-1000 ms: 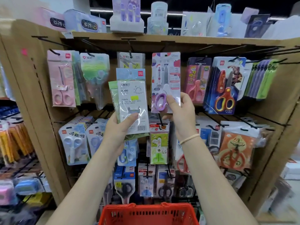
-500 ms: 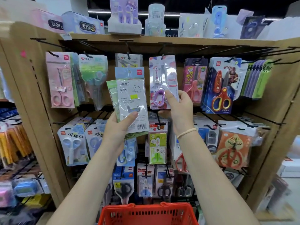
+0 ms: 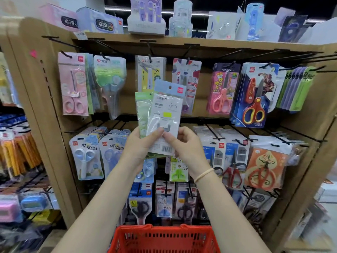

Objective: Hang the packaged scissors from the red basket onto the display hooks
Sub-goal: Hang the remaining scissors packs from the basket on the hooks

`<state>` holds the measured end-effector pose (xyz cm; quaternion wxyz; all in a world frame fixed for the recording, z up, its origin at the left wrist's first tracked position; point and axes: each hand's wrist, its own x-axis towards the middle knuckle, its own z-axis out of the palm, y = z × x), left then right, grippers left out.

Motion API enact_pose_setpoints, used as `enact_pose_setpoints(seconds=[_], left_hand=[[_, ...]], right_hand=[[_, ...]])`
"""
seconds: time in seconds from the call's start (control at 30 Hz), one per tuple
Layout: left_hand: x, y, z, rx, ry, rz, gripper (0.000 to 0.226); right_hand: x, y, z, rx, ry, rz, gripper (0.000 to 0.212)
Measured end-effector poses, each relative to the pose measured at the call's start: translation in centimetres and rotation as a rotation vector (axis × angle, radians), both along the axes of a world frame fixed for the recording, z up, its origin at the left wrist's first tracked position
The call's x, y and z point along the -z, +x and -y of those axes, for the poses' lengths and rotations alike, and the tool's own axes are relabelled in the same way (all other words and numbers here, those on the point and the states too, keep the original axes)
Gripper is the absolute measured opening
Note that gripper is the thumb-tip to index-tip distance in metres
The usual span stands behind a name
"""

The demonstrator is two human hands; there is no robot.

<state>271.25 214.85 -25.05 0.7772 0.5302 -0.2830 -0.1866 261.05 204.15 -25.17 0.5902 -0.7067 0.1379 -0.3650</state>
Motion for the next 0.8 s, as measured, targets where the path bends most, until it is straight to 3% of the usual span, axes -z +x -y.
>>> enact_pose_setpoints(seconds=[0.07,0.2,0.3,0.6,0.67,0.8], left_hand=[[0.4,0.5,-0.3,-0.004,0.042,-0.019,0.029],[1.1,1.4,-2.1,-0.084,0.067,-0.032,0.056],[1.5,1.8,-2.9,-0.133,0.061,-0.054,0.029],[0.9,2.6,-5.0,-0.108,-0.031,-0.012,0.021],[1.2,3.6,-6.0,-0.140,-0.035,-0.019,0.013],[0.9,5.5,-8.2,-0.152,-0.053,-0.092,0.027]], right_hand=[[0.0,0.3,0.1,-0.001,0.018,0.037,0.012],[0.2,0.6,0.8,0.105,0.008,0.124,0.009],[0.3,1.4,-0.2,0.166,-0.094,0.200,0.016],[1.8,5.3,-4.3,-0.028,-0.413,0.143,0.021],[1.4,5.8,-4.8,-0.066,-0.428,0.124,0.026],[0.1,7.0,-5.8,-0.070,-0.357,0.116,0.031]])
